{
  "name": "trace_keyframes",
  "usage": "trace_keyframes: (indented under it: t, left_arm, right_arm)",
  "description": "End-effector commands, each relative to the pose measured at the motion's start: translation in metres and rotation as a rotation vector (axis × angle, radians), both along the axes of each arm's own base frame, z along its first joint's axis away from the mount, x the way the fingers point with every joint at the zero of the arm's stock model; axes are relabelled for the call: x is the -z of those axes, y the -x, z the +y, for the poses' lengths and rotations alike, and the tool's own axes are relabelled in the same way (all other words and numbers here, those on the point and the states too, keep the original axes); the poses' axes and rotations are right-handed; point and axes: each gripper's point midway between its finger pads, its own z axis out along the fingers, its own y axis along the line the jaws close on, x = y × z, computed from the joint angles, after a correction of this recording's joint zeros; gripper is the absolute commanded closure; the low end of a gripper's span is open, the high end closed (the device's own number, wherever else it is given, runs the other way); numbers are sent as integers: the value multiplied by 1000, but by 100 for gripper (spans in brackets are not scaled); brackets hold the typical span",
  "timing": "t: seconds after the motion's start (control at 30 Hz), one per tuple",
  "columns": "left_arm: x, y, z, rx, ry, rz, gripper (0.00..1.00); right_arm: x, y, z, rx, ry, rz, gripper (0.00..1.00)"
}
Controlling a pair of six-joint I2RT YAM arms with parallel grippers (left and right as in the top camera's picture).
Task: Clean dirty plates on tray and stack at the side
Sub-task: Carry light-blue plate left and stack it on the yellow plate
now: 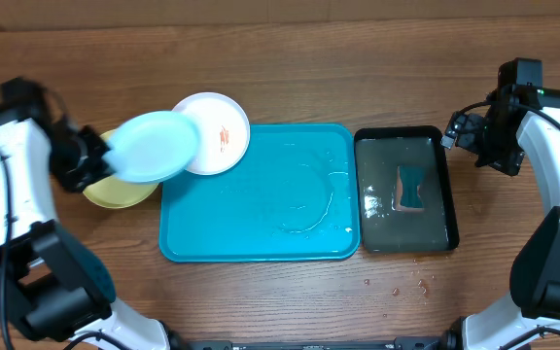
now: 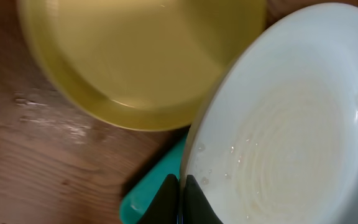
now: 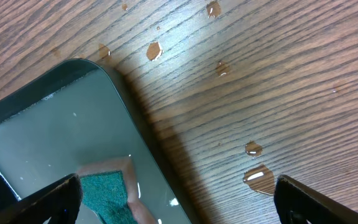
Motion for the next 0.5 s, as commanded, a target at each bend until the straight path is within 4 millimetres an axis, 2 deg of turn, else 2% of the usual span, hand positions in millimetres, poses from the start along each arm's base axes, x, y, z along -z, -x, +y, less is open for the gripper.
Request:
trace_keyframes:
  t: [0.0, 0.13, 0.27, 0.47]
  left_arm:
    - [1, 12, 26, -53, -34, 13, 96]
    - [6, 19, 45, -118, -53, 17, 96]
    - [15, 28, 68, -185, -166, 66, 96]
    - [35, 22, 72, -197, -208, 45, 96]
  right_arm:
    - [-3, -1, -1, 11, -1, -12, 0]
    - [-3, -1, -1, 11, -1, -12, 0]
    - [-3, -1, -1, 12, -1, -12, 0]
    - [-3, -1, -1, 11, -1, -12, 0]
